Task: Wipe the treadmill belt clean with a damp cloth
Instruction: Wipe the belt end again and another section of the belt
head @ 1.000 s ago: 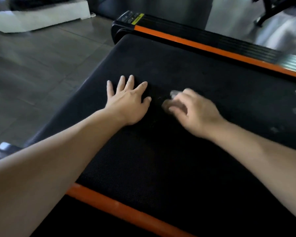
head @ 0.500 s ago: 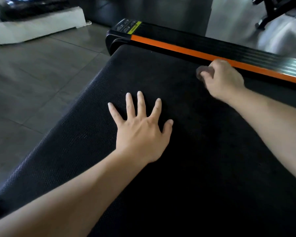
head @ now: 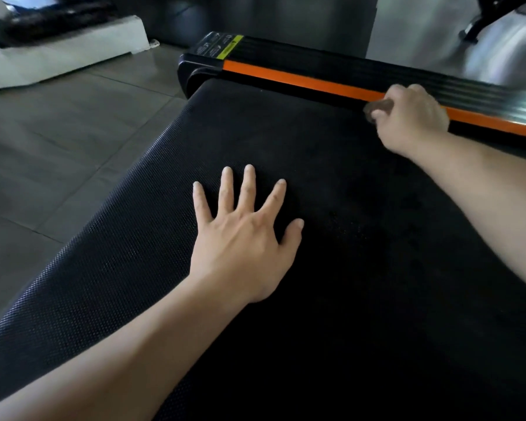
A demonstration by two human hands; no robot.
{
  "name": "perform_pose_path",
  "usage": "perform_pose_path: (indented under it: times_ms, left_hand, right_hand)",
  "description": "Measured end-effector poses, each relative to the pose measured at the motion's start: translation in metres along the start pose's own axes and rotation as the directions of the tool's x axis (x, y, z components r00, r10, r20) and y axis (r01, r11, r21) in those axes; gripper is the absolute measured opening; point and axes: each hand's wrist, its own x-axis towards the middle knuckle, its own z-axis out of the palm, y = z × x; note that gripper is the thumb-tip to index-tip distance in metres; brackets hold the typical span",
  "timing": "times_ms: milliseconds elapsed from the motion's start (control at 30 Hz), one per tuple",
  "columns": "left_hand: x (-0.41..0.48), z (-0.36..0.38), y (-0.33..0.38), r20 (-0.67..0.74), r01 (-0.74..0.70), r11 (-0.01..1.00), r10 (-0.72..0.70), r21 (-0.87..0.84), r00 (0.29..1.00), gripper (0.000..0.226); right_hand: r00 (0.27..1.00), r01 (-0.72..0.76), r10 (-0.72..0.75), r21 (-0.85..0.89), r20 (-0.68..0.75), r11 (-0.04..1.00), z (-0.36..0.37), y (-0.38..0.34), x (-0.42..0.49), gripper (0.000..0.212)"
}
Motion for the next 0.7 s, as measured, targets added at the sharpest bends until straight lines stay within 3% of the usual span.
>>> perform_pose_path:
  times_ms: [100,233,267,367,400,467,567,633,700]
  left_hand:
    - [0.0,0.0,0.001,0.002,0.003,1.0,-0.003,0.005,1.0,0.071]
    - [0.0,-0.001,0.002,0.003,0.017,1.0,-0.017,-0.001,1.0,0.072]
    - [0.0,-0.001,0.002,0.008,0.017,1.0,-0.017,0.001,1.0,0.071]
    - [0.0,-0.001,0.001,0.017,0.021,1.0,-0.021,0.0,1.0,0.071]
    - [0.001,-0.001,0.001,0.016,0.024,1.0,-0.024,-0.003,1.0,0.071]
    - [0.001,-0.001,0.002,0.015,0.025,1.0,-0.025,-0.005,1.0,0.071]
    - [0.0,-0.002,0.002,0.021,0.028,1.0,-0.028,-0.005,0.999,0.071]
    - [0.0,-0.002,0.002,0.025,0.03,1.0,-0.03,-0.007,0.999,0.071]
    - [0.0,-0.002,0.002,0.019,0.033,0.999,-0.033,-0.008,0.999,0.072]
  right_hand:
    - [0.999,-0.041,0.041,0.01,0.01,0.999,-0.003,-0.004,-0.013,0.035]
    - [0.968,0.234,-0.248,0.217,0.044,0.948,-0.006,-0.005,-0.047,0.03]
    - [0.968,0.227,-0.243,0.214,0.053,0.95,-0.01,0.006,-0.046,0.031]
    - [0.997,-0.036,0.028,0.122,0.067,0.992,-0.024,0.027,-0.032,0.032]
    - [0.997,-0.046,0.039,0.109,0.065,0.993,-0.025,0.022,-0.038,0.034]
    - [0.988,0.127,-0.136,0.125,0.068,0.984,-0.024,0.004,-0.071,0.039]
    - [0.913,0.38,-0.402,0.226,0.062,0.897,-0.028,0.0,-0.121,0.034]
    - [0.94,0.331,-0.339,0.13,0.043,0.934,-0.029,0.016,-0.108,0.035]
    - [0.995,0.087,-0.093,0.117,0.042,0.989,-0.031,0.027,-0.084,0.032]
